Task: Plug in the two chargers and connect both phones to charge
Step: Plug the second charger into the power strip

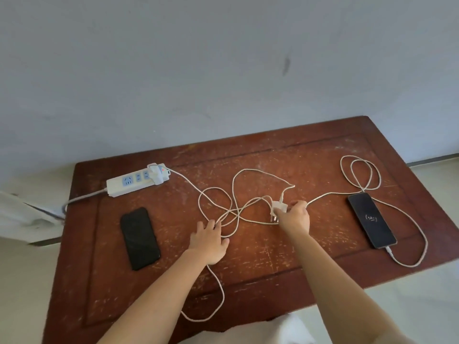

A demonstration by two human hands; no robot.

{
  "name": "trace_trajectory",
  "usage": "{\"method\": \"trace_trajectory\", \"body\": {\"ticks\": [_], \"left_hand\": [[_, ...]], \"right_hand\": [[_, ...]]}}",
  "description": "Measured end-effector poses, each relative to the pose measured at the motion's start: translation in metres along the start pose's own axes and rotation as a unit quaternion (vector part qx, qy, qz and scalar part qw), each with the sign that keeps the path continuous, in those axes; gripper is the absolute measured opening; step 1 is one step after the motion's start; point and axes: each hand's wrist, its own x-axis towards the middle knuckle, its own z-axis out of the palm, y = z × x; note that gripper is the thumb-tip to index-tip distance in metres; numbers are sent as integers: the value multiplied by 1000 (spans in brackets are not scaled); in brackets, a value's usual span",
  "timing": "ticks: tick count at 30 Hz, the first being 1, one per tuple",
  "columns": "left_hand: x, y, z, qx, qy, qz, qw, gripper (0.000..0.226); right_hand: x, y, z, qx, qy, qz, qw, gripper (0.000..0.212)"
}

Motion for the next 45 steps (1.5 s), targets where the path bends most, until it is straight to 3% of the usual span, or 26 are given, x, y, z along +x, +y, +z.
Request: {"method": "trace_trajectory", "body": {"ticks": [4,6,10,12,14,18,21,25,31,35,39,42,45], "left_hand": [[-2,-21,-15,-101,6,29,994,65],[-4,-35,-26,-165,68,32,983,58],[-14,-65,-47,-221,246,42,943,44],[-20,-79,-53,-232,277,43,931,37],[-25,-95,-54,-224,283,29,932,33],[-30,-138,-49,-180,293,-41,938,37],[-28,-175,-47,-137,242,-99,955,49],[-21,-219,-50,-105,213,-140,961,59],[0,-263,-57,-84,178,-153,968,64],[9,-264,-57,-139,155,-133,969,62],[11,-270,-56,-122,159,-123,972,60],[11,-272,-54,-110,166,-115,973,59],[10,-273,-51,-106,179,-112,972,60]], "right_hand": [[-7,-41,-10,7,51,-34,998,52],[-11,-68,-15,80,84,-81,990,46],[-33,-138,-24,310,105,-191,925,32],[-50,-171,-23,391,82,-222,889,34],[-64,-196,-12,413,31,-247,876,37],[-83,-220,31,352,-90,-251,897,34],[-93,-222,70,287,-162,-243,912,36],[-103,-222,115,275,-245,-200,908,29],[-110,-254,154,259,-336,-152,893,33],[-109,-287,176,211,-338,-167,902,32],[-104,-306,201,22,-262,-230,937,16],[-104,-318,215,-113,-225,-277,927,9],[-112,-322,230,-162,-220,-294,916,12]]}}
